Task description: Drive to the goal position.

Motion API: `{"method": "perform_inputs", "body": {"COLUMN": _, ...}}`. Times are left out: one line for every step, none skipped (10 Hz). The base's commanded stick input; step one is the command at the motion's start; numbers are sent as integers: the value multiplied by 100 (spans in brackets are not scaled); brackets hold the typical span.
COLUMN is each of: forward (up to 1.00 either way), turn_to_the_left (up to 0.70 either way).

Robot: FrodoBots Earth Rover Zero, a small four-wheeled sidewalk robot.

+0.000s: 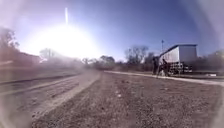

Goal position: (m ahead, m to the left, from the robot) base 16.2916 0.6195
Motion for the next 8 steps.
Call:
{"method": "perform_inputs", "body": {"forward": 50, "turn_to_the_left": 0}}
{"method": "perform_inputs", "body": {"forward": 50, "turn_to_the_left": 0}}
{"method": "perform_inputs", "body": {"forward": 50, "turn_to_the_left": 0}}
{"method": "perform_inputs", "body": {"forward": 50, "turn_to_the_left": 0}}
{"method": "perform_inputs", "body": {"forward": 50, "turn_to_the_left": 0}}
{"method": "perform_inputs", "body": {"forward": 50, "turn_to_the_left": 0}}
{"method": "perform_inputs", "body": {"forward": 50, "turn_to_the_left": 0}}
{"method": "perform_inputs", "body": {"forward": 50, "turn_to_the_left": 0}}
